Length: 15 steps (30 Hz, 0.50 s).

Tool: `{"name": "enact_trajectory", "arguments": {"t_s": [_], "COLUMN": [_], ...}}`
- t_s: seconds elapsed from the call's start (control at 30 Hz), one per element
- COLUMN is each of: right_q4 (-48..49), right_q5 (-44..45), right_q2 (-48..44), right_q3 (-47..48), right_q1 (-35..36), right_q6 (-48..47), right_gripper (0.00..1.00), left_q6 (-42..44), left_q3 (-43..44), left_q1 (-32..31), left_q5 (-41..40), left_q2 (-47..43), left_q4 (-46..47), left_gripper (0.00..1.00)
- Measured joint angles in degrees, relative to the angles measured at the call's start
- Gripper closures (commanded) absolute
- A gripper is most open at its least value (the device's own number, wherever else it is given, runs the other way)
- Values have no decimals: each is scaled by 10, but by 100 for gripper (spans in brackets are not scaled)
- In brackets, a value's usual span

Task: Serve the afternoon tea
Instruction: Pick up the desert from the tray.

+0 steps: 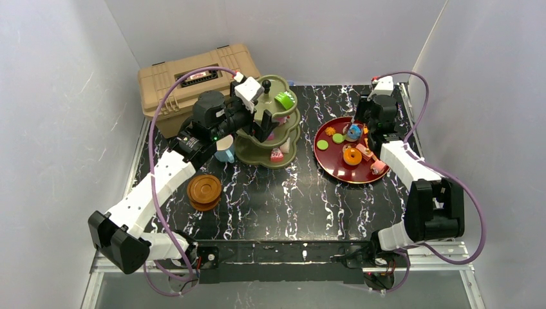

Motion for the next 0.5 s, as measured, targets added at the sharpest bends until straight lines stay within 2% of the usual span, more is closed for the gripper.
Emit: {"name": "enact_trajectory", "arguments": {"t_s": [0.5], "right_q4": [-16], "right_q5": [-43], "right_q2": [-94], "right_q3": [3], "right_q1": [1], "right_q6": [-13], "right_gripper": [99], "left_q6": [0], "left_q3": [0], "left_q1": [9], "left_q5": [-8], "left_q2": [-21], "left_q4": [-11], "left_gripper": [2]}}
